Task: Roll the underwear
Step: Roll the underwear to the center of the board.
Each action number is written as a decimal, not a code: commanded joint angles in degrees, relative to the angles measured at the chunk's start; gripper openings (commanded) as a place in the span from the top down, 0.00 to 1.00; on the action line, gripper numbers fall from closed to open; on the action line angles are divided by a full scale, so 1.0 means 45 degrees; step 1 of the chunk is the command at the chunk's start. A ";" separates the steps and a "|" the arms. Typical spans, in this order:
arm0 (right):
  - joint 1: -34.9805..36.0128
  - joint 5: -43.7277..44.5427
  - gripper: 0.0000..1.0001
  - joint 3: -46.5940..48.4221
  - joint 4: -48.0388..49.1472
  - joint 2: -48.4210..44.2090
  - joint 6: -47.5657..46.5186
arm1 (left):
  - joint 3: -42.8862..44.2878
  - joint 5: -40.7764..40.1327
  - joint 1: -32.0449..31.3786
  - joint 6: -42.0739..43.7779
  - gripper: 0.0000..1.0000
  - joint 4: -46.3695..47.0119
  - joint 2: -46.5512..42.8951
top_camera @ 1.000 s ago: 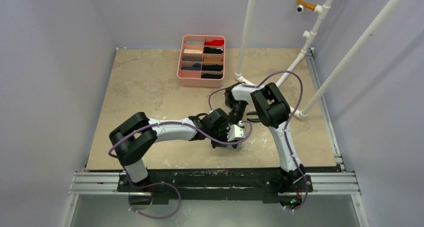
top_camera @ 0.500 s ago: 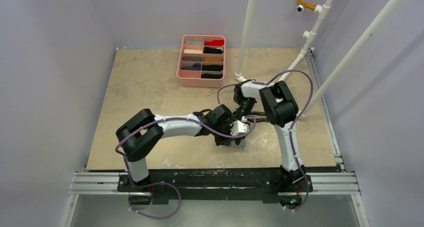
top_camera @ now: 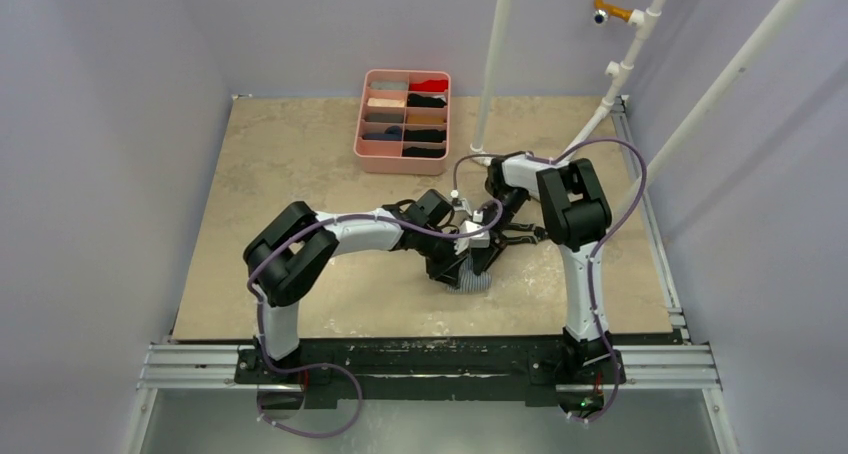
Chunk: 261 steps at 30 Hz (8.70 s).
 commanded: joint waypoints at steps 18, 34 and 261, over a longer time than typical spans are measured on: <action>-0.1335 -0.0425 0.60 -0.0355 0.3331 -0.2351 -0.0921 | 0.1298 0.1033 0.1679 -0.1013 1.00 -0.3747 0.3058; -0.1472 0.0551 0.62 -0.2767 0.6741 -0.5416 0.0974 | 0.2683 0.1614 0.2917 -0.2276 1.00 -0.4831 0.4684; 0.1986 0.3167 0.99 -0.1224 0.4738 0.1110 0.0880 | -0.4133 -0.3421 -0.1708 0.1440 0.32 0.6177 -0.3035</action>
